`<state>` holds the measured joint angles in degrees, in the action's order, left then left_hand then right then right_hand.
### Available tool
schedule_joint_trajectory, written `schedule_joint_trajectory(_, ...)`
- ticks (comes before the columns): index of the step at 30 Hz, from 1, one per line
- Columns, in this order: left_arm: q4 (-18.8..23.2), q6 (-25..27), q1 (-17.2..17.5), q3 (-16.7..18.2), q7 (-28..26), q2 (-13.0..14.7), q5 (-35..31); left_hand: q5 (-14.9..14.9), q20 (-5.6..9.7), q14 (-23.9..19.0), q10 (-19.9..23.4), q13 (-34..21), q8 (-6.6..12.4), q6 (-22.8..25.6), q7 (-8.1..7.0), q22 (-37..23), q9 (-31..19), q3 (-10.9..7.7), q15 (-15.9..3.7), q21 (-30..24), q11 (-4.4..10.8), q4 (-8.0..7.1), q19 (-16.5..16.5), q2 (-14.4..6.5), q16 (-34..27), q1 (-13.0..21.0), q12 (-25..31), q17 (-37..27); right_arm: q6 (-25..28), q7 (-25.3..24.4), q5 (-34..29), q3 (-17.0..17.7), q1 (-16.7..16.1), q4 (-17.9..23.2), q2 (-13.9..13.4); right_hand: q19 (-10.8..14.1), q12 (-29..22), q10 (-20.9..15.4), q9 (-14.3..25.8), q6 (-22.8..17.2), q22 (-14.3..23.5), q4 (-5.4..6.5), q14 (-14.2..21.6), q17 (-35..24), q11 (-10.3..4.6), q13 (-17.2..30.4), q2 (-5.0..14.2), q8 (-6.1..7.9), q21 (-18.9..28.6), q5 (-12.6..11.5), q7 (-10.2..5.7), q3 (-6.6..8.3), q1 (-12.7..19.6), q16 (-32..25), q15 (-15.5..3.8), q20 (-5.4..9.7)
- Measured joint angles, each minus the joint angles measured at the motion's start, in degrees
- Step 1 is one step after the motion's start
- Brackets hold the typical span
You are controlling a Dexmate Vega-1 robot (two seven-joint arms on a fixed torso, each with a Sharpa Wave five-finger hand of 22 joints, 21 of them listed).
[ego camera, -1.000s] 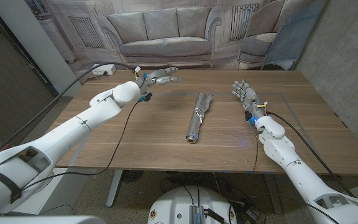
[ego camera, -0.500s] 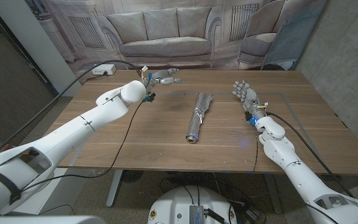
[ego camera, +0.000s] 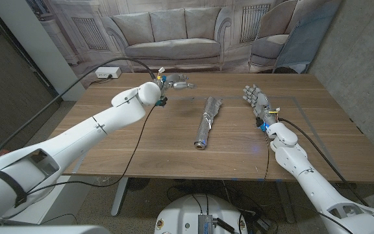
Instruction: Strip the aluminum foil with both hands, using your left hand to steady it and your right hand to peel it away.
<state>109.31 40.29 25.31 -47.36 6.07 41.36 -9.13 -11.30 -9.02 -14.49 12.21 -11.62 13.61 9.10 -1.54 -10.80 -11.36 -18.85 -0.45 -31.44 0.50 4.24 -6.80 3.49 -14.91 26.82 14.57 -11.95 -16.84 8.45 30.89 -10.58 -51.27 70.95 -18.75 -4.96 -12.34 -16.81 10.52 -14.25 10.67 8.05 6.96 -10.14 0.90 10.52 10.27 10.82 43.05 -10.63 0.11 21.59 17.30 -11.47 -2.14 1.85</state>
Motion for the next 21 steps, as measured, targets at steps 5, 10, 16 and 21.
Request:
schedule_joint_trajectory(5,0.7,5.6,-3.4,-3.3,2.6,-0.7,-0.7,0.0,-0.4,-2.2,2.4,-0.3,0.6,2.2,1.04,0.0,0.0,0.92,0.33,-0.4,-0.84,-0.14,-2.2,1.2,-1.0,-0.3,0.5,-0.5,-0.2,0.2,0.1,0.1,-0.1,-0.1,0.1,0.0,0.0,0.0,0.0,-0.2,0.0,0.0,0.0,0.0,0.0,0.0,-0.21,0.0,0.0,0.0,0.2,0.0,-0.2,0.0,0.0,0.0)
schedule_joint_trajectory(10,0.7,11.1,-7.8,-7.2,5.5,-1.7,-0.8,-0.4,-0.73,-3.8,3.9,-0.5,0.6,2.8,1.64,0.0,-0.3,1.4,0.49,-0.9,-1.11,-0.28,-4.2,1.6,-1.3,-0.8,1.0,-0.8,-0.6,0.4,0.3,0.1,-0.2,-0.4,0.1,0.0,0.0,0.0,0.0,-0.2,0.0,0.0,0.0,0.0,0.0,0.0,-0.21,0.0,0.0,0.0,0.2,0.0,-0.2,0.0,0.0,0.0)
schedule_joint_trajectory(16,-0.7,15.8,-13.0,-11.8,8.8,-3.1,0.0,-0.4,-1.19,-6.0,7.0,-0.9,1.12,4.7,2.34,0.0,-0.3,1.47,0.89,-1.6,-1.93,-0.21,-6.5,1.4,-2.2,-0.5,2.0,-1.2,-1.0,0.8,0.5,0.2,-0.2,-0.9,0.3,0.0,0.0,0.0,0.0,-0.2,0.0,0.0,0.0,0.0,0.0,0.0,-0.21,0.0,0.0,0.0,0.2,0.0,-0.2,0.0,0.0,0.0)
schedule_joint_trajectory(21,-2.5,19.0,-18.0,-16.5,11.6,-4.7,0.4,-0.4,-0.92,-8.6,9.7,-1.4,1.91,7.5,2.9,0.2,-0.5,1.28,0.77,-2.1,-1.72,-0.4,-8.9,0.1,-3.1,0.8,3.3,-1.8,-1.3,1.2,0.7,0.2,0.0,-1.5,0.5,0.0,0.0,-0.3,0.3,-0.2,0.0,0.01,0.0,0.0,0.31,0.0,-0.21,0.0,0.0,0.0,0.2,0.0,-0.2,0.0,0.0,0.0)
